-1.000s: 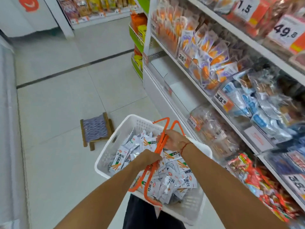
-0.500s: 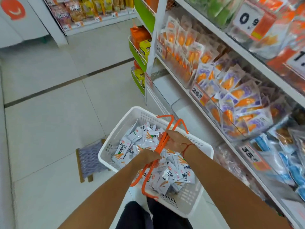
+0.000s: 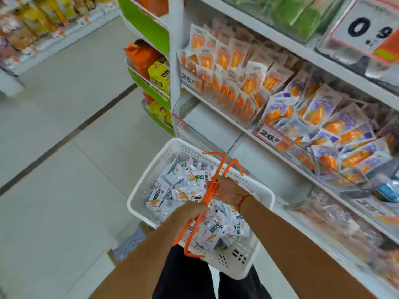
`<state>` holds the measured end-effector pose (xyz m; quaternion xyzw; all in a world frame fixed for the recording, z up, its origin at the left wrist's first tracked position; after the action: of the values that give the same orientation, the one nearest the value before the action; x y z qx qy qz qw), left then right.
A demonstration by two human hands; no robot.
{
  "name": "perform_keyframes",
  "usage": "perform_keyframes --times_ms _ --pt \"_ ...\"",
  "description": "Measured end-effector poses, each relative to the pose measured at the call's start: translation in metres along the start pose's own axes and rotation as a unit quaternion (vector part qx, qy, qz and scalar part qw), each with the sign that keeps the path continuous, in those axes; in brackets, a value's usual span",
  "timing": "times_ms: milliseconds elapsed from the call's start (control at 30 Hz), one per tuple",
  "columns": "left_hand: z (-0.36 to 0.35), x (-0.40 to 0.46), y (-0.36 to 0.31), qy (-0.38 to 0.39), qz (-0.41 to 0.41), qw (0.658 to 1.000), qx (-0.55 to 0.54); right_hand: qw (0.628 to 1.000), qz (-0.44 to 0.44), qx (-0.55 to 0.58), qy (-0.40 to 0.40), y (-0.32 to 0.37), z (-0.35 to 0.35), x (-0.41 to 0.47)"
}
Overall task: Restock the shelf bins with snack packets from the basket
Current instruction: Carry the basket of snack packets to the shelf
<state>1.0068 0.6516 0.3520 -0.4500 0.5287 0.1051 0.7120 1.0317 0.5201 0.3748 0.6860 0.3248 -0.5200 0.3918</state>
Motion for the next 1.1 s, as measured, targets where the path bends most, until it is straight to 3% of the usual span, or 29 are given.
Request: perform_keyframes --times_ms 300,433,667,967,1100 --pt "0.035 -0.001 -0.017 0.054 0.003 0.996 0.077 0.998 0.030 0.045 -0.012 0.005 -0.024 0.003" --pt "0.042 0.002 -0.016 0.056 -0.003 0.996 0.075 0.997 0.057 0.049 0.013 -0.004 -0.023 0.007" --pt "0.043 0.022 -0.005 0.093 -0.018 0.991 0.091 0.993 0.097 0.059 -0.016 -0.016 -0.019 0.030" --pt "0.053 0.065 0.008 0.162 0.019 0.980 0.113 0.988 0.066 0.122 -0.074 -0.024 -0.023 0.068" --pt "0.091 0.082 -0.001 0.104 0.023 0.988 0.108 0.977 0.024 0.170 -0.125 -0.053 0.011 0.067"
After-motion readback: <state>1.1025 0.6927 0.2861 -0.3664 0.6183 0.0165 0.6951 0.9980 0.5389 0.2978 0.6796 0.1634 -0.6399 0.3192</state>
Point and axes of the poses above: each hand's wrist, its own x-axis towards the middle knuckle, its own z-axis out of the back of the hand, y = z × x, the point moved 3 cm from there along x, towards the middle knuckle, and after that the axes turned 10 degrees about -z, right-handed, at the moved point
